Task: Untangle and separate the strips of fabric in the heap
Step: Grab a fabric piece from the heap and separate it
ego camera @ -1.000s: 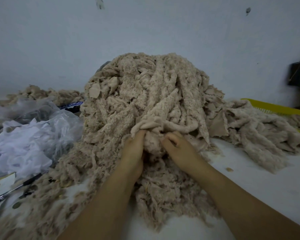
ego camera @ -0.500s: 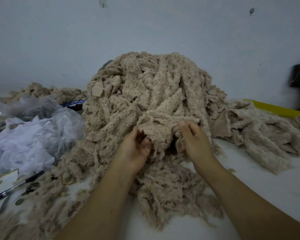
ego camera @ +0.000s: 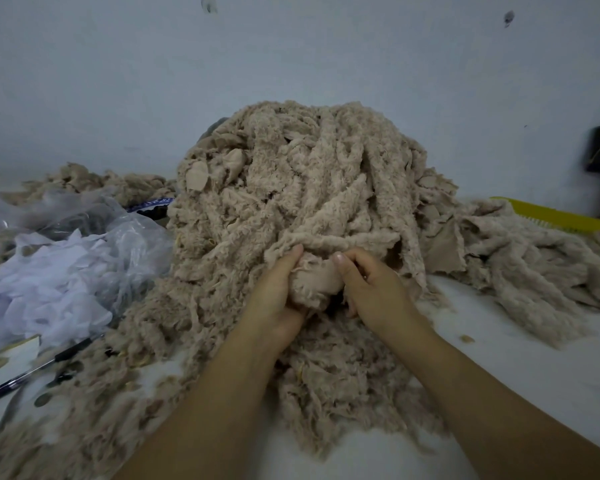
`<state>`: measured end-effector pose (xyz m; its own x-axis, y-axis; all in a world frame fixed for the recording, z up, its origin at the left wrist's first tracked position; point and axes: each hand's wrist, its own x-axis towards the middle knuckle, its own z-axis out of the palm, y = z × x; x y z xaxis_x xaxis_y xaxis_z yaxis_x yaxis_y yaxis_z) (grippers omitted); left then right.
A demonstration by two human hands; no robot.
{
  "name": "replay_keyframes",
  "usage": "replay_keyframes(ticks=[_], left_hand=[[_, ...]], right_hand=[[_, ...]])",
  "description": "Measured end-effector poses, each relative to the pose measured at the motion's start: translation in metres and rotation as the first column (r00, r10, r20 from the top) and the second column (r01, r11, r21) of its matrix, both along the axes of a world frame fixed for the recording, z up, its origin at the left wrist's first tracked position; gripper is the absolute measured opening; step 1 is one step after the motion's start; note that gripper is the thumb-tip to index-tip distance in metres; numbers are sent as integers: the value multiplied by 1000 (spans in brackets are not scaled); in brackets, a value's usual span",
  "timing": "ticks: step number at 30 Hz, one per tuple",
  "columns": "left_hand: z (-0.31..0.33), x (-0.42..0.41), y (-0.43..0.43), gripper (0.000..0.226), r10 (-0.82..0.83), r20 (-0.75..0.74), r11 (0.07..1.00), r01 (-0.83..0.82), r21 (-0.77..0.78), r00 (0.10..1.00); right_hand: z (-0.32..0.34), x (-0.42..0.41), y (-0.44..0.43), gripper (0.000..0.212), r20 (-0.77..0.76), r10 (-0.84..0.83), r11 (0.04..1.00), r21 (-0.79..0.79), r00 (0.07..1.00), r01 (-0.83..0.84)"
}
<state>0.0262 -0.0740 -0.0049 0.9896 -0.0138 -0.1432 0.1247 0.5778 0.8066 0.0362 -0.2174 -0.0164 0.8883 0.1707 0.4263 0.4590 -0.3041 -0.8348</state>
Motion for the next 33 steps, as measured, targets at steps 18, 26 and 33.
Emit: replay_keyframes(ticks=[18, 26, 33], left_hand=[[-1, -12, -19, 78, -89, 74, 956, 64, 285, 993], [1, -6, -3, 62, -92, 89, 995, 88, 55, 992], [-2, -14, -13, 57, 39, 88, 926, -69, 370, 995]], right_hand=[[-3, 3, 0, 28, 49, -64, 991, -113, 997, 69], [5, 6, -24, 42, -153, -110, 972, 189, 982, 138], [-1, -4, 7, 32, 165, -15, 979, -197, 986, 48]])
